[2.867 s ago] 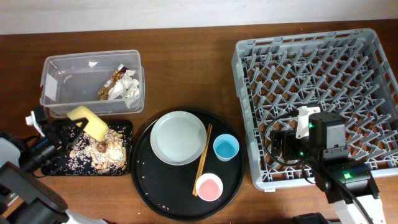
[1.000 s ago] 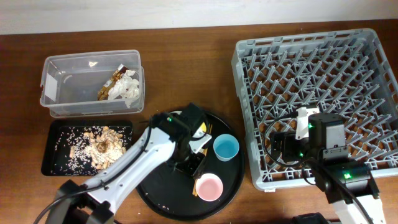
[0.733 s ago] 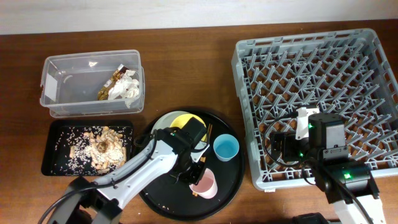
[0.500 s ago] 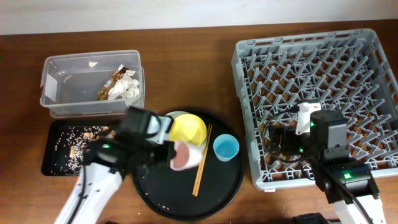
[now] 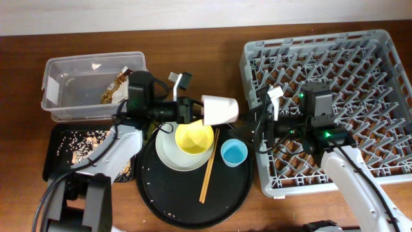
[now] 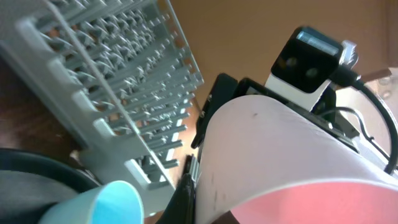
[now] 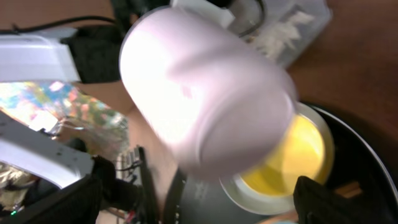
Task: Sort waste into correct bins and load items into the dishwasher rack
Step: 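Grasp the pink cup with left gripper, hand to right gripper, place in rack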
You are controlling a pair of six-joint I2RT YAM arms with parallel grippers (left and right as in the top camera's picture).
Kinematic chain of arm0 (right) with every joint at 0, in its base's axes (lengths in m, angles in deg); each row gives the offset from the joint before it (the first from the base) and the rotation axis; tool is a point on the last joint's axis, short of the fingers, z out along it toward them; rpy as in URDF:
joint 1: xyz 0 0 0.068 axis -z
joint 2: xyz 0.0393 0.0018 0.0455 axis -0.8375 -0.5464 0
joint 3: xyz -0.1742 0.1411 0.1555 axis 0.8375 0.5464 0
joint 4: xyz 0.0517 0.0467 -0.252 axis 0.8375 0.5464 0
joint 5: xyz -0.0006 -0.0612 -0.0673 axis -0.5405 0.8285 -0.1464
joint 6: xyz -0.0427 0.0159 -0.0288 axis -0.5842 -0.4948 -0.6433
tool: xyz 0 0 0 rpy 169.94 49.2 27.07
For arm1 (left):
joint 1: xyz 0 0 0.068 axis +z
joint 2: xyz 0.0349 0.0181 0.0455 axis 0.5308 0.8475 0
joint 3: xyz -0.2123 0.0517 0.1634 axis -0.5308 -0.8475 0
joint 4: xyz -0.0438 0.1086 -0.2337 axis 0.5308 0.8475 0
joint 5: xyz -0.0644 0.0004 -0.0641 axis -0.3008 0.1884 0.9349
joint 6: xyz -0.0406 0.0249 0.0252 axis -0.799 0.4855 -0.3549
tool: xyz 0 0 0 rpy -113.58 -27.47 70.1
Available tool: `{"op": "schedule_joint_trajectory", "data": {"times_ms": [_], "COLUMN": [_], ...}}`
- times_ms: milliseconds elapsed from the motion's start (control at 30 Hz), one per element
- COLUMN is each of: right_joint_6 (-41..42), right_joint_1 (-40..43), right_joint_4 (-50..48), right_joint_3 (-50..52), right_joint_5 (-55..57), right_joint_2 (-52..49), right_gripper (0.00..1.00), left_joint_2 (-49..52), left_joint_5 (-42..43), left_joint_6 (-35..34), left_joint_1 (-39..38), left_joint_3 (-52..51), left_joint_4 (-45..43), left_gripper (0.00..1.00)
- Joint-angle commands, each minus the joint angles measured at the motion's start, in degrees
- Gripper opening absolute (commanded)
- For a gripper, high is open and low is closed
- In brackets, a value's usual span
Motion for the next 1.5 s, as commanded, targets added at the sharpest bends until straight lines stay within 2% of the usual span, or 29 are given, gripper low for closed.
{"op": "schedule_joint_trajectory", "data": {"times_ms": [0,133,167,367,433,533,667,767,800,900,1000,1033,1133,1200,1233,1267,1300,1367,1467], "right_joint_6": [-0.44,-0.48,-0.46,-0.46,-0.46,-0.44,-0.44,-0.44,-0.44,-0.44,-0.5,-0.7,-4.59,-5.42,-5.42,-5.38,-5.38,-5.29,-4.92], "right_joint_1": [-0.31,-0.31,-0.31,-0.31,-0.31,-0.31,-0.31,-0.17,-0.17,0.39,6.6,8.37,11.28,12.15,12.7,13.22,14.12,16.11,20.94], "right_joint_4": [-2.27,-3.58,-3.91,-8.04,-8.04,-8.0,-6.86,-4.76,-4.52,-1.79,3.39,5.73,21.46,33.05,37.81,41.59,46.86,52.26,56.02], "right_joint_3": [-0.76,-0.76,-0.76,-0.76,-0.76,-0.76,-0.76,-0.76,-0.76,-0.83,-2.29,-3.15,-9.29,-16.09,-19.54,-22.23,-25.55,-28.11,-28.44], "right_joint_5": [-4.83,-9.14,-10.38,-9.94,-9.92,-8.48,-5.03,2.82,5.01,14.1,14.16,14.82,26.51,34.4,38.86,42.77,47.87,53.81,56.98], "right_joint_2": [-0.46,-0.46,-0.46,-0.46,-0.46,-0.46,-0.46,-0.46,-0.46,-0.44,0.42,0.74,0.96,0.96,0.96,0.96,0.94,0.94,-0.42], "right_gripper": [0.99,1.0,0.95,0.85,0.74,0.64,0.58,0.56,0.56,0.57,0.54,0.52,0.48,0.47,0.47,0.47,0.47,0.47,0.46], "left_joint_2": [0.31,0.31,0.31,0.31,0.31,0.31,0.31,0.31,0.31,0.31,-2.99,-5.79,-13.88,-19.82,-22.86,-25.14,-26.91,-27.58,-27.56], "left_joint_5": [0.46,3.41,3.91,5.4,5.4,5.6,5.38,4.79,3.93,-6.51,-17.73,-21.7,-32.02,-42.99,-48.26,-50.69,-51.71,-51.69,-51.69], "left_joint_6": [-3.32,-7.61,-7.76,-8.07,-8.07,-8.04,-7.13,-1.57,1.31,17.9,29.99,32.13,32.39,32.59,32.59,32.59,32.59,32.57,32.57], "left_joint_1": [-3.45,-4.76,-4.76,-4.79,-4.79,-4.79,-4.28,-0.83,0.24,5.03,11.45,13.79,18.69,19.89,19.89,19.89,19.89,19.89,19.89], "left_joint_3": [0.68,0.68,0.68,0.68,0.68,0.68,0.68,0.68,0.68,0.68,0.7,0.7,0.7,0.7,0.7,0.7,0.7,0.7,0.68], "left_joint_4": [-0.46,-4.79,-4.72,-4.68,-4.68,-4.7,-4.72,-1.36,1.55,22.75,38.75,42.51,49.59,54.16,56.11,57.24,57.77,57.96,58.55], "left_gripper": [0.0,0.0,0.0,0.0,0.0,0.02,0.47,0.78,0.83,0.84,0.84,0.84,0.82,0.82,0.85,0.96,0.99,0.99,0.99]}}
